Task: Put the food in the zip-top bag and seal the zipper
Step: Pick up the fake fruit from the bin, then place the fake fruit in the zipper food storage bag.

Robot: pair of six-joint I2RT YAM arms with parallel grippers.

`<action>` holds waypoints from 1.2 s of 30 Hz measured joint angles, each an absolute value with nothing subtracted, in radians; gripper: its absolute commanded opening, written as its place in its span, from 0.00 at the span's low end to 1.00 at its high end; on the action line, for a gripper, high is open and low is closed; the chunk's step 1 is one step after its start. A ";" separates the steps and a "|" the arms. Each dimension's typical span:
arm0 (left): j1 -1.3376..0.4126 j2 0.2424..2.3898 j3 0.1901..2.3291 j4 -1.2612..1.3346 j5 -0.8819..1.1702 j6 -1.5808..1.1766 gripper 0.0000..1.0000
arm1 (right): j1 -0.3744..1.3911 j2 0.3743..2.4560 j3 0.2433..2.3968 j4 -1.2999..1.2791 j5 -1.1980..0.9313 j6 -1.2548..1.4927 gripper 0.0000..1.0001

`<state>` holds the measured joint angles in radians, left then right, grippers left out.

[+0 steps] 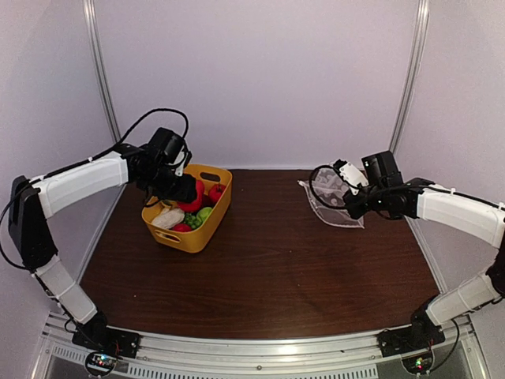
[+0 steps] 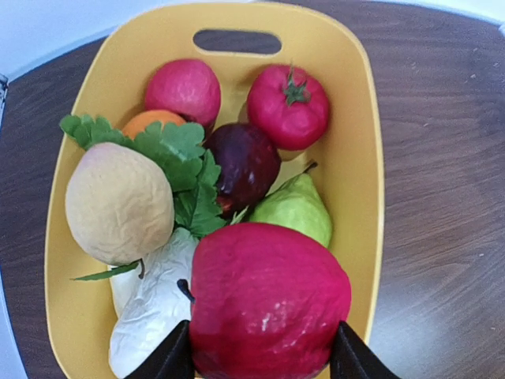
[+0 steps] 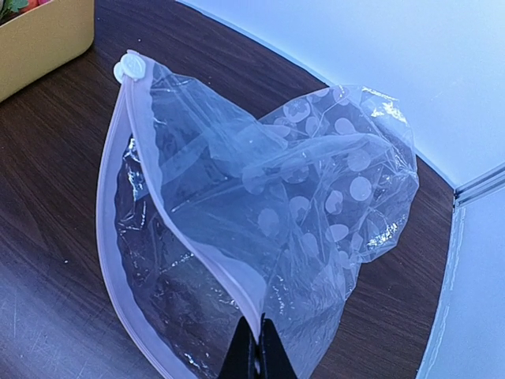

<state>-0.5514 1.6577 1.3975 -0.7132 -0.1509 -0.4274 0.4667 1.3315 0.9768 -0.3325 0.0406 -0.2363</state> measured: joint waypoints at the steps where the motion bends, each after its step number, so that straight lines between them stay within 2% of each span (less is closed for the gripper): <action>1: -0.551 1.630 1.401 -0.710 -0.136 -0.428 0.41 | 0.467 1.331 0.977 -0.333 0.041 -0.234 0.00; 7: -0.579 1.439 1.380 -0.550 0.031 -0.447 0.38 | 0.467 1.337 1.021 -0.397 0.024 -0.223 0.00; 12: -0.692 1.380 1.335 -0.337 0.135 -0.486 0.35 | 0.467 1.376 1.129 -0.463 -0.007 -0.209 0.00; 21: -0.899 1.530 1.302 -0.042 0.192 -0.564 0.34 | 0.492 1.448 1.284 -0.573 -0.096 -0.150 0.00; 36: -0.949 1.847 1.412 0.182 0.179 -0.705 0.31 | 0.531 1.480 1.382 -0.659 -0.252 -0.052 0.00</action>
